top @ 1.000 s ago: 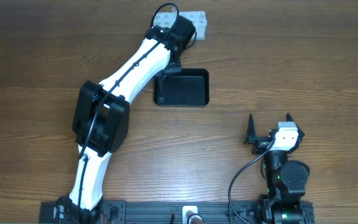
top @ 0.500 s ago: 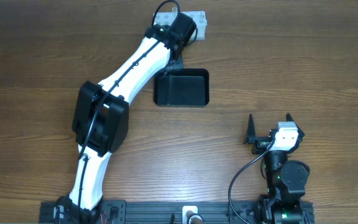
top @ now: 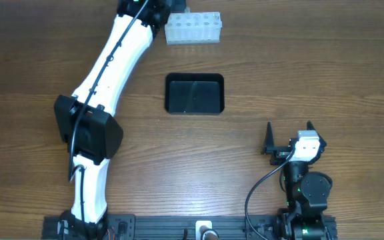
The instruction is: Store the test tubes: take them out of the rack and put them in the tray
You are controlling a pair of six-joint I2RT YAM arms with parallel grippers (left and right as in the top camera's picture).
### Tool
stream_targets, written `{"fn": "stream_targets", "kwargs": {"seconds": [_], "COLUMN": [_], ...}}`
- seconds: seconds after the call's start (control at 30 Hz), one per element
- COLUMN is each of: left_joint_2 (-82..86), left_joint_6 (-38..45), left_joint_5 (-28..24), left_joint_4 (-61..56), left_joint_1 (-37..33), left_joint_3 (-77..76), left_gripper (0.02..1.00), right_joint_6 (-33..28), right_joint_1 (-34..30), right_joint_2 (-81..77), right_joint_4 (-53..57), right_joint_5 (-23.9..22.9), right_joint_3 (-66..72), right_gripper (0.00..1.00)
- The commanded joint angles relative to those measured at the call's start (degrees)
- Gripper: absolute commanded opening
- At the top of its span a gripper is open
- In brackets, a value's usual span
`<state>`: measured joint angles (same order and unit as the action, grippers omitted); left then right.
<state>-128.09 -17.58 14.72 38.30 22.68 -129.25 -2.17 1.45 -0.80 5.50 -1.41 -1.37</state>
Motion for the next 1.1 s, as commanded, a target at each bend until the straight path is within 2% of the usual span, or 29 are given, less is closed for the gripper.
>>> {"fn": "stream_targets", "kwargs": {"seconds": [0.03, 0.17, 0.43, 0.93, 1.1], "left_joint_2": [-4.98, -7.96, -11.82, -15.19, -15.19], "left_joint_6": [9.09, 12.55, 12.68, 12.66, 12.66], "left_joint_5": [-8.02, -11.56, -14.23, -14.27, -14.27], "left_joint_4": [-4.35, -7.58, -10.49, -13.35, -13.29], "left_joint_1": [-0.85, -0.94, -1.66, -1.97, -1.97], "left_joint_3": [-0.31, -0.31, -0.31, -0.31, -0.31], "left_gripper": [0.606, 0.652, 0.647, 0.625, 0.553], "right_joint_6": [-0.24, -0.24, -0.24, -0.24, -0.24], "right_joint_1": [-0.46, -0.46, -0.46, -0.46, -0.46], "right_joint_2": [0.48, 0.48, 0.48, 0.48, 0.48], "right_joint_4": [-0.15, -0.15, -0.15, -0.15, -0.15], "right_joint_5": [0.31, 0.31, 0.31, 0.31, 0.31], "right_joint_3": [0.55, 0.55, 0.55, 0.55, 0.55], "right_gripper": [0.993, 0.991, 0.991, 0.991, 0.991]}}
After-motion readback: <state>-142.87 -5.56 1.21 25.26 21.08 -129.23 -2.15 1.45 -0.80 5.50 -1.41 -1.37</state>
